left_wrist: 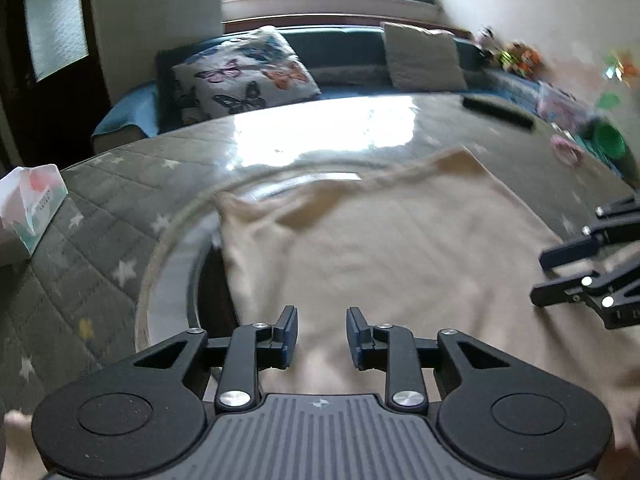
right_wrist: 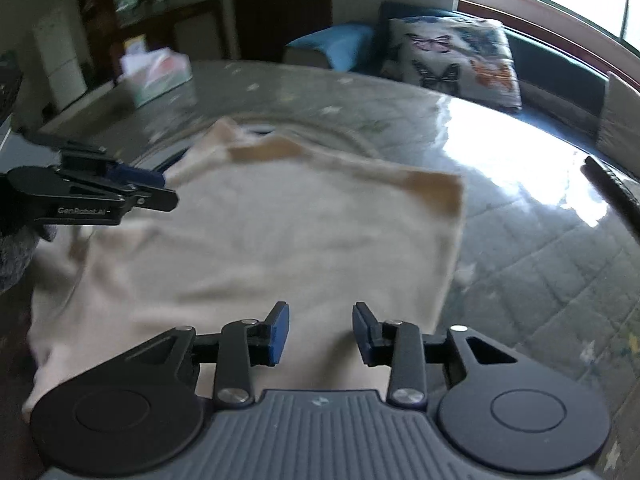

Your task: Fold clothes

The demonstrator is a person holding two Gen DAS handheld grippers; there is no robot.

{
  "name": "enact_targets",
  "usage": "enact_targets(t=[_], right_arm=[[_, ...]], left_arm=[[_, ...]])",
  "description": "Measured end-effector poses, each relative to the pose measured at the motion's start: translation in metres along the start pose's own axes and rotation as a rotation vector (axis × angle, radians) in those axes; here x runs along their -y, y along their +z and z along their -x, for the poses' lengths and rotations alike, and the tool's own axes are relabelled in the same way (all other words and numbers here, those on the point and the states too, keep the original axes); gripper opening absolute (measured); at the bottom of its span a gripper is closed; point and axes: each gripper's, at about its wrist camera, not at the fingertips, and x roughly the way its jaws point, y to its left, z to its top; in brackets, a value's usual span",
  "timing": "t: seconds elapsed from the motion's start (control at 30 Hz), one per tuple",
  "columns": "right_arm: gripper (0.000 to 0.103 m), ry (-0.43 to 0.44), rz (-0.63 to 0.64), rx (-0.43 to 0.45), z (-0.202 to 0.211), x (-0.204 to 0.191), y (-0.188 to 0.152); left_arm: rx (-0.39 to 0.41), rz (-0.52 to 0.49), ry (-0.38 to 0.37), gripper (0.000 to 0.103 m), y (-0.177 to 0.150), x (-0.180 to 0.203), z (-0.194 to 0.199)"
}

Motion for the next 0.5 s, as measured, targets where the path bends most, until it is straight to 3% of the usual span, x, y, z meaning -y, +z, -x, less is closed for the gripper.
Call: enact_targets(t=[0.3, 0.5], right_arm=[[0.043, 0.012, 0.114, 0.002, 0.033, -0.042, -0.046], [0.044, 0.012, 0.144, 0.011, 0.051, -0.053, -0.069]], left_arm=[[0.042, -0.042, 0.055, 0.029, -0.041, 0.006, 0.037], [0.064, 0.02, 0.096, 0.031, -0.064, -0.009, 0.054]])
